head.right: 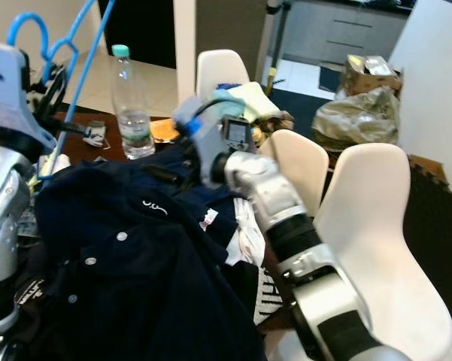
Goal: Hang hanger
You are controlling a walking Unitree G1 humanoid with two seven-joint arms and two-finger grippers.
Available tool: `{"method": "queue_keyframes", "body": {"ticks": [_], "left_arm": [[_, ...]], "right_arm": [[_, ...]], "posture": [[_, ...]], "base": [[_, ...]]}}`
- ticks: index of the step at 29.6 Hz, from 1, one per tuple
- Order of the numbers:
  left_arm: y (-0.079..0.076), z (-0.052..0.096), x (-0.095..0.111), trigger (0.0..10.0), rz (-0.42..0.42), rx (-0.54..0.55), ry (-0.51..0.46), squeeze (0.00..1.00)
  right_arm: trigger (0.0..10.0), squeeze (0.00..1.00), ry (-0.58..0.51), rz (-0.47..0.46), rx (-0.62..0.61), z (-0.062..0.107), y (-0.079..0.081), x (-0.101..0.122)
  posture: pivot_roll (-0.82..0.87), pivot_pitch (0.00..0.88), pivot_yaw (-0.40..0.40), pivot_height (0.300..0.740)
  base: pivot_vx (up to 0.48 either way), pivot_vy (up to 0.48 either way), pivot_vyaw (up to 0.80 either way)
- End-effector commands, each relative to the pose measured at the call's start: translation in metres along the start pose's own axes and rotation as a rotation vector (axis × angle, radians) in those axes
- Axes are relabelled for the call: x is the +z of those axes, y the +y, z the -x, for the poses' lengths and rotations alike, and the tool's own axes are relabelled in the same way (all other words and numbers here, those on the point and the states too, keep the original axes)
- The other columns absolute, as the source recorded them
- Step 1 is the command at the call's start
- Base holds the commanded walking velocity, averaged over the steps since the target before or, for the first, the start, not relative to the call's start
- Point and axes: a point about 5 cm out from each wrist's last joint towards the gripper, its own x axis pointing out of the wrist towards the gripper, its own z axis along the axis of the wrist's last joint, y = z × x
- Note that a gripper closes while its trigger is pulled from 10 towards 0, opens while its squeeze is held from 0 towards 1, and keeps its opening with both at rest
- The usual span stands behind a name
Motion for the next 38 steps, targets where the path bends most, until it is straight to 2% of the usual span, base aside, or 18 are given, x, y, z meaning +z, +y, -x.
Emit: {"method": "queue_keyframes", "body": {"ticks": [1, 2, 3, 7, 8, 11, 12, 16, 17, 18, 20, 22, 23, 25, 29, 31, 34, 38], "left_arm": [[0.003, -0.002, 0.007, 10.0, 0.005, -0.020, -0.029, 0.00], [0.003, -0.002, 0.007, 10.0, 0.005, -0.020, -0.029, 0.00], [0.006, -0.007, 0.013, 10.0, 0.030, -0.032, -0.045, 0.00], [0.006, -0.007, 0.013, 10.0, 0.030, -0.032, -0.045, 0.00], [0.006, -0.010, 0.016, 10.0, 0.056, -0.069, -0.050, 0.00], [0.006, -0.010, 0.016, 10.0, 0.056, -0.069, -0.050, 0.00], [-0.005, -0.011, 0.020, 10.0, 0.118, -0.193, -0.040, 0.00], [-0.005, -0.011, 0.020, 10.0, 0.118, -0.193, -0.040, 0.00], [-0.016, -0.009, 0.022, 10.0, 0.152, -0.323, -0.023, 0.00], [-0.016, -0.009, 0.022, 10.0, 0.152, -0.323, -0.023, 0.00], [-0.023, -0.008, 0.025, 10.0, 0.171, -0.546, 0.003, 0.00], [-0.023, -0.008, 0.025, 10.0, 0.171, -0.546, 0.003, 0.00], [-0.023, -0.008, 0.026, 10.0, 0.173, -0.591, 0.003, 0.00], [-0.023, -0.008, 0.026, 10.0, 0.173, -0.591, 0.003, 0.00], [-0.031, -0.007, 0.029, 10.0, 0.186, -0.681, -0.005, 0.00], [-0.043, -0.002, 0.030, 10.0, 0.192, -0.785, -0.001, 0.00], [-0.048, 0.001, 0.032, 10.0, 0.198, -0.846, 0.002, 0.00], [-0.048, 0.002, 0.032, 10.0, 0.196, -0.871, 0.009, 0.00]], "right_arm": [[10.0, 1.00, -0.076, -0.004, -0.017, 0.007, -0.007, 0.014], [10.0, 1.00, -0.076, -0.004, -0.017, 0.007, -0.007, 0.014], [10.0, 0.60, -0.193, -0.055, -0.081, 0.019, -0.019, 0.028], [10.0, 0.60, -0.193, -0.055, -0.081, 0.019, -0.019, 0.028], [10.0, 0.21, -0.294, -0.116, -0.161, 0.034, -0.030, 0.036], [10.0, 0.21, -0.294, -0.116, -0.161, 0.034, -0.030, 0.036], [10.0, 0.00, -0.357, -0.157, -0.229, 0.052, -0.039, 0.033], [10.0, 0.00, -0.357, -0.157, -0.229, 0.052, -0.039, 0.033], [10.0, 0.00, -0.368, -0.144, -0.271, 0.071, -0.044, 0.027], [10.0, 0.00, -0.368, -0.144, -0.271, 0.071, -0.044, 0.027], [10.0, 0.00, -0.387, -0.076, -0.342, 0.123, -0.059, 0.027], [10.0, 0.00, -0.387, -0.076, -0.342, 0.123, -0.059, 0.027], [10.0, 0.00, -0.390, -0.054, -0.348, 0.137, -0.062, 0.028], [10.0, 0.00, -0.390, -0.054, -0.348, 0.137, -0.062, 0.028], [10.0, 0.00, -0.376, -0.025, -0.301, 0.142, -0.054, 0.026], [10.0, 0.00, -0.363, -0.007, -0.261, 0.140, -0.048, 0.025], [10.0, 0.00, -0.370, 0.000, -0.258, 0.144, -0.048, 0.026], [10.0, 0.00, -0.384, 0.011, -0.234, 0.152, -0.046, 0.030]], "posture": [[0.23, 0.000, -0.076, 0.740], [0.23, 0.000, -0.076, 0.740], [0.23, 0.000, -0.073, 0.740], [0.23, 0.000, -0.073, 0.740], [0.23, 0.000, -0.067, 0.740], [0.23, 0.000, -0.067, 0.740], [0.22, 0.000, -0.060, 0.740], [0.22, 0.000, -0.060, 0.740], [0.23, 0.000, -0.055, 0.740], [0.23, 0.000, -0.055, 0.740], [0.22, 0.000, -0.039, 0.740], [0.22, 0.000, -0.039, 0.740], [0.22, 0.000, -0.039, 0.740], [0.22, 0.000, -0.039, 0.740], [0.21, 0.000, -0.028, 0.740], [0.21, 0.000, -0.024, 0.740], [0.21, 0.000, -0.023, 0.740], [0.21, 0.000, -0.020, 0.740]], "base": [[0.000, 0.000, 0.00], [0.000, 0.000, 0.00], [0.000, 0.000, 0.00], [0.000, 0.000, 0.00], [0.000, 0.000, 0.00], [0.000, 0.000, 0.00], [0.000, 0.000, 0.00], [0.000, 0.000, 0.00], [0.000, 0.000, 0.00], [0.000, 0.000, 0.00], [-0.373, 0.000, 0.00], [-0.375, 0.000, 0.00], [-0.379, 0.000, 0.00], [-0.379, 0.000, 0.00], [-0.379, 0.000, 0.00], [-0.377, 0.000, 0.00], [-0.381, 0.000, 0.00], [-0.380, 0.000, 0.00]]}}
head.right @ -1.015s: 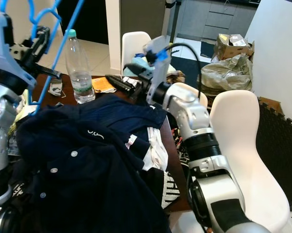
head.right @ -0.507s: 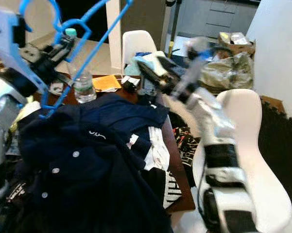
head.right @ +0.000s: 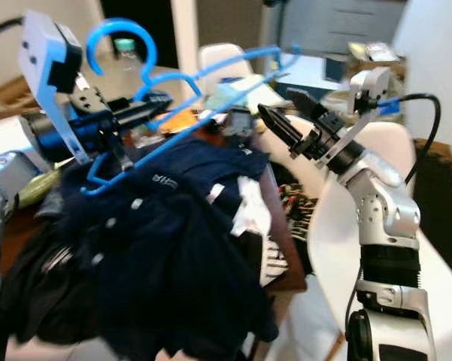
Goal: Hang hanger
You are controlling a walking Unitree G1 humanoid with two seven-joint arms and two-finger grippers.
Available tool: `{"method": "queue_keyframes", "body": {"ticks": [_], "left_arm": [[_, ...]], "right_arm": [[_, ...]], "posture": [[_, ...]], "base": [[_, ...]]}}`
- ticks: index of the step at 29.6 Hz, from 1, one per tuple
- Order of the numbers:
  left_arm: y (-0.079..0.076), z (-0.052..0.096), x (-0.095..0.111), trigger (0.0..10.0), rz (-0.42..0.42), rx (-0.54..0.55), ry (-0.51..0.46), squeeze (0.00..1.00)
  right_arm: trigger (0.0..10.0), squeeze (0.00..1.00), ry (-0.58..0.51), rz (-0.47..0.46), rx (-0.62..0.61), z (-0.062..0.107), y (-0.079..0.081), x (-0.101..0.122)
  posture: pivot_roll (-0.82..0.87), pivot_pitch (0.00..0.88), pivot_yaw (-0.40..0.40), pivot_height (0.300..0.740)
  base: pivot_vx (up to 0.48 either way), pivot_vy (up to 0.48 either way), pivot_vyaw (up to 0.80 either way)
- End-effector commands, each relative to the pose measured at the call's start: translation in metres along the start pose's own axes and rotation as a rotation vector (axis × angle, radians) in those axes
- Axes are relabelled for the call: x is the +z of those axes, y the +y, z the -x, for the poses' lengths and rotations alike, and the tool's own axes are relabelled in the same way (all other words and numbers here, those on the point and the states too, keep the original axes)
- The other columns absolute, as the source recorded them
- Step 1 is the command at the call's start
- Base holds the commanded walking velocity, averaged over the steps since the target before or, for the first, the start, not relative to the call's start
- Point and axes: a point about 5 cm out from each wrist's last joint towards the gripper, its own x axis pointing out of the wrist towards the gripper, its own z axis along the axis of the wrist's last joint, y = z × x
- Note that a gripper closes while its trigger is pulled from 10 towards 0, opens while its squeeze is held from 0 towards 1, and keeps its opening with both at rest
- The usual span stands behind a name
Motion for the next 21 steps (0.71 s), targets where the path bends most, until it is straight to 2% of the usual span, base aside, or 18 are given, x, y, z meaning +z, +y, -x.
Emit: {"method": "queue_keyframes", "body": {"ticks": [1, 6, 9, 13, 16, 20, 21], "left_arm": [[-0.003, -0.002, 0.004, 10.0, -0.011, -0.039, 0.000, 0.00], [-0.005, -0.002, 0.002, 10.0, 0.003, -0.067, 0.002, 0.00], [-0.010, -0.003, -0.006, 10.0, 0.022, -0.096, 0.013, 0.00], [-0.014, -0.003, -0.011, 10.0, 0.037, -0.116, 0.024, 0.00], [-0.025, 0.002, -0.035, 10.0, 0.088, -0.173, 0.097, 0.00], [-0.027, 0.003, -0.038, 10.0, 0.097, -0.179, 0.111, 0.00], [-0.028, 0.007, -0.050, 10.0, 0.121, -0.189, 0.157, 0.00]], "right_arm": [[10.0, 0.00, -0.034, 0.027, 0.029, 0.004, 0.001, 0.014], [10.0, 0.00, -0.015, 0.051, 0.146, 0.021, 0.013, 0.022], [10.0, 0.00, 0.066, 0.090, 0.210, 0.039, 0.021, 0.023], [10.0, 0.00, 0.100, 0.116, 0.192, 0.045, 0.019, 0.022], [10.0, 0.00, 0.187, 0.195, 0.091, 0.068, 0.005, 0.026], [10.0, 0.00, 0.198, 0.204, 0.079, 0.072, 0.003, 0.027], [10.0, 0.00, 0.210, 0.224, 0.057, 0.081, 0.001, 0.034]], "posture": [[0.21, 0.000, -0.020, 0.740], [0.21, 0.000, -0.019, 0.740], [0.20, 0.000, -0.018, 0.740], [0.20, 0.000, -0.018, 0.740], [0.19, 0.000, -0.011, 0.740], [0.19, 0.000, -0.011, 0.740], [0.19, 0.000, -0.008, 0.740]], "base": [[-0.379, 0.000, 0.00], [-0.374, 0.000, 0.00], [-0.230, 0.000, 0.00], [0.000, 0.000, 0.00], [0.000, 0.000, 0.00], [0.000, 0.000, 0.00], [0.000, 0.000, 0.00]]}}
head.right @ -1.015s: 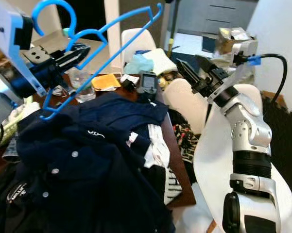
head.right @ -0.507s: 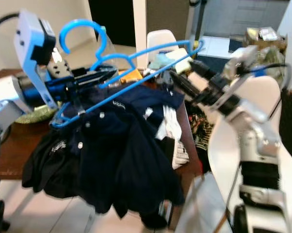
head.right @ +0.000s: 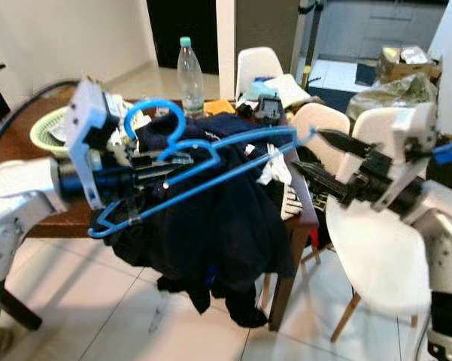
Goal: Hang hanger
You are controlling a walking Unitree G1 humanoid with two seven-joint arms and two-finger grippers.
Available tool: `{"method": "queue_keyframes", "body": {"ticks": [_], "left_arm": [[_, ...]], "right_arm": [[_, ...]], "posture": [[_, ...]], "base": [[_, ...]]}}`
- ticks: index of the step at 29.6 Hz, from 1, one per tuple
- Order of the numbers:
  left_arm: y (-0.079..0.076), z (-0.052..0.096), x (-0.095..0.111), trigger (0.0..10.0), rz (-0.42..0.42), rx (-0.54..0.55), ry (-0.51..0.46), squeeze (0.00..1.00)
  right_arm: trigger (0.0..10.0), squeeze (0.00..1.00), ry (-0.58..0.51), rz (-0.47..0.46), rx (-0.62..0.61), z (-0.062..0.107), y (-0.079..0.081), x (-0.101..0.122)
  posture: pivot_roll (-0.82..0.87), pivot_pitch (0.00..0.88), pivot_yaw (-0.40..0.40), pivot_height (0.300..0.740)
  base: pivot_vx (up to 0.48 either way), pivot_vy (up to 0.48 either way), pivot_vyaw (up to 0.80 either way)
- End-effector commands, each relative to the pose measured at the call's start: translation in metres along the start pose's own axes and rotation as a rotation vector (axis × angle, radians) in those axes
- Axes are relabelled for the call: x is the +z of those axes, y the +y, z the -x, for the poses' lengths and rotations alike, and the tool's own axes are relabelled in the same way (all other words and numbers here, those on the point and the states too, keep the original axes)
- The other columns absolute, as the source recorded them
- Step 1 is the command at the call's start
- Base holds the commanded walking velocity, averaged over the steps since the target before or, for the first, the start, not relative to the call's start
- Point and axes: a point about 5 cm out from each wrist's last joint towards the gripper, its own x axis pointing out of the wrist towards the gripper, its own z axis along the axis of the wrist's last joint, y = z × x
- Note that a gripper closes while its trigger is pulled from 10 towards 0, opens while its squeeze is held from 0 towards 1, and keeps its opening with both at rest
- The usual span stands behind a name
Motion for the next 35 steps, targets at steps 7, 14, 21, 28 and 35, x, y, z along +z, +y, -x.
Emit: {"method": "queue_keyframes", "body": {"ticks": [7, 14, 21, 28, 35], "left_arm": [[-0.001, 0.011, -0.035, 10.0, 0.088, -0.032, 0.139, 0.00], [-0.003, 0.015, -0.059, 10.0, 0.198, -0.101, 0.191, 0.00], [-0.032, -0.005, -0.061, 10.0, 0.198, -0.284, 0.148, 0.00], [-0.040, -0.007, -0.061, 10.0, 0.200, -0.361, 0.135, 0.00], [-0.053, -0.002, -0.071, 10.0, 0.182, -0.474, 0.204, 0.00]], "right_arm": [[10.0, 0.00, 0.005, 0.055, -0.028, 0.025, -0.004, 0.018], [10.0, 0.00, 0.042, 0.089, 0.519, -0.013, 0.063, 0.035], [10.0, 0.00, 0.232, 0.074, 0.809, -0.038, 0.107, -0.001], [10.0, 0.00, 0.247, 0.081, 0.835, -0.044, 0.113, -0.007], [10.0, 0.00, 0.204, 0.099, 0.732, -0.049, 0.091, 0.003]], "posture": [[0.18, 0.000, -0.005, 0.740], [0.17, 0.000, 0.001, 0.740], [0.18, 0.000, -0.007, 0.740], [0.18, 0.000, -0.008, 0.740], [0.18, 0.000, -0.015, 0.740]], "base": [[0.000, 0.000, 0.00], [0.000, 0.000, 0.00], [0.000, 0.000, 0.00], [0.000, 0.000, 0.00], [0.000, 0.000, 0.00]]}}
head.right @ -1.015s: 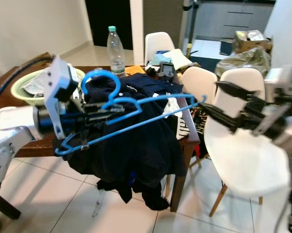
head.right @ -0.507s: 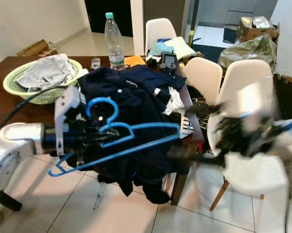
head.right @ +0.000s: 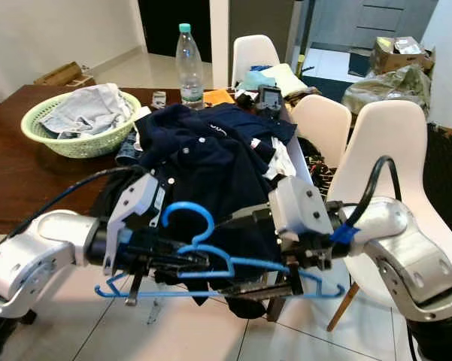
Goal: Hang hanger
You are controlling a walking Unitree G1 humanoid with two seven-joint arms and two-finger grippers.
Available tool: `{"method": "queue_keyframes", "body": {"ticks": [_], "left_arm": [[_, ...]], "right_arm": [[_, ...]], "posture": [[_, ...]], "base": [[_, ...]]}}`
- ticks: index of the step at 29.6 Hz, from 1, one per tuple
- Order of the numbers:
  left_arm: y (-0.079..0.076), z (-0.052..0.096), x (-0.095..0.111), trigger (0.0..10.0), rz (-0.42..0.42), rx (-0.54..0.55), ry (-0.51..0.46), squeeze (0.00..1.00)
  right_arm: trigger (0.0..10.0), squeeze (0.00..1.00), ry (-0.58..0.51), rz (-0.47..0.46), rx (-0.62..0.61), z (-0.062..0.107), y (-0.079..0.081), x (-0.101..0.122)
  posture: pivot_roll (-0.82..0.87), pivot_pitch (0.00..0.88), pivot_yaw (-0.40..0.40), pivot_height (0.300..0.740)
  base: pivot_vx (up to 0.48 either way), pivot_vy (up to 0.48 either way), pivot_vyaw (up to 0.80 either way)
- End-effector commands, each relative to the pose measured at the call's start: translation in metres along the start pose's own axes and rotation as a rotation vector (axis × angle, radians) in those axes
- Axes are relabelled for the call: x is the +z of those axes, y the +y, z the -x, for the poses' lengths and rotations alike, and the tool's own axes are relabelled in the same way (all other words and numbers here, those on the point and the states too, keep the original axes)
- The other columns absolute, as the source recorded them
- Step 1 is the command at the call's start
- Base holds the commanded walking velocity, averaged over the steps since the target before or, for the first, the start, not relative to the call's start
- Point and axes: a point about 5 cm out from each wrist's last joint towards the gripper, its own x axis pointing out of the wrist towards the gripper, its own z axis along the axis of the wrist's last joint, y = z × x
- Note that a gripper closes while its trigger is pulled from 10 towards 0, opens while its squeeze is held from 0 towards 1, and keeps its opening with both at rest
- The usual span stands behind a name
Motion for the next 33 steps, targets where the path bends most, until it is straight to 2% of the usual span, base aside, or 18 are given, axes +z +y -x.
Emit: {"method": "queue_keyframes", "body": {"ticks": [1, 3, 4, 6, 7, 10, 13, 15, 24, 27, 30, 31, 32, 33], "left_arm": [[-0.002, 0.007, -0.007, 10.0, -0.013, -0.005, 0.058, 0.00], [-0.002, 0.007, -0.007, 10.0, -0.013, -0.005, 0.058, 0.00], [-0.005, 0.010, -0.010, 10.0, -0.006, -0.008, 0.069, 0.00], [-0.005, 0.010, -0.010, 10.0, -0.006, -0.008, 0.069, 0.00], [-0.008, 0.011, -0.012, 10.0, -0.005, -0.014, 0.077, 0.00], [-0.008, 0.011, -0.012, 10.0, -0.008, -0.013, 0.079, 0.00], [-0.001, 0.006, -0.007, 10.0, -0.046, 0.021, 0.052, 0.00], [-0.001, 0.003, -0.004, 10.0, -0.059, 0.015, 0.042, 0.00], [-0.002, 0.004, -0.005, 10.0, -0.066, 0.008, 0.044, 0.00], [-0.002, 0.001, -0.004, 10.0, -0.070, 0.005, 0.030, 0.00], [-0.002, 0.001, -0.004, 10.0, -0.071, 0.005, 0.027, 0.00], [-0.002, 0.001, -0.004, 10.0, -0.072, 0.005, 0.026, 0.00], [-0.002, 0.000, -0.004, 10.0, -0.073, 0.005, 0.025, 0.00], [-0.001, 0.000, -0.004, 10.0, -0.074, 0.005, 0.025, 0.00]], "right_arm": [[10.0, 0.00, -0.008, -0.009, -0.073, 0.031, -0.006, 0.007], [10.0, 0.00, -0.008, -0.009, -0.073, 0.031, -0.006, 0.007], [10.0, 0.00, -0.015, -0.008, -0.108, 0.048, -0.008, 0.012], [10.0, 0.00, -0.015, -0.008, -0.108, 0.048, -0.008, 0.012], [10.0, 0.00, -0.028, -0.004, -0.123, 0.057, -0.008, 0.016], [10.0, 0.00, -0.033, -0.008, -0.111, 0.056, -0.006, 0.017], [10.0, 0.00, 0.065, -0.080, -0.013, 0.027, 0.008, -0.009], [10.0, 0.00, 0.112, -0.113, 0.020, 0.017, 0.013, -0.021], [10.0, 0.00, 0.140, -0.141, 0.006, 0.003, 0.012, -0.032], [10.0, 0.00, 0.100, -0.140, -0.070, -0.007, 0.003, -0.034], [10.0, 0.00, 0.089, -0.144, -0.076, -0.010, 0.002, -0.033], [9.0, 0.00, 0.082, -0.149, -0.068, -0.013, 0.003, -0.033], [0.0, 0.00, 0.081, -0.150, -0.059, -0.015, 0.005, -0.033], [0.0, 0.00, 0.080, -0.156, -0.047, -0.018, 0.007, -0.033]], "posture": [[0.19, 0.002, -0.018, 0.740], [0.19, 0.002, -0.018, 0.740], [0.18, 0.001, -0.009, 0.740], [0.18, 0.001, -0.009, 0.740], [0.18, 0.001, -0.005, 0.740], [0.18, 0.001, -0.003, 0.740], [0.18, 0.000, 0.001, 0.740], [0.18, 0.000, 0.004, 0.740], [0.17, 0.000, 0.004, 0.740], [0.17, 0.000, 0.009, 0.740], [0.17, 0.000, 0.009, 0.740], [0.17, 0.000, 0.009, 0.740], [0.17, 0.000, 0.009, 0.740], [0.17, 0.000, 0.009, 0.740]], "base": [[0.000, 0.000, 0.00], [0.000, 0.000, 0.00], [0.000, 0.000, 0.00], [0.000, 0.000, 0.00], [0.000, 0.000, 0.00], [0.000, 0.000, 0.00], [0.000, 0.000, 0.00], [0.000, 0.000, 0.00], [0.000, 0.000, 0.00], [0.000, 0.000, 0.00], [0.000, 0.000, 0.00], [0.000, 0.000, 0.00], [0.000, 0.000, 0.00], [0.000, 0.000, 0.00]]}}
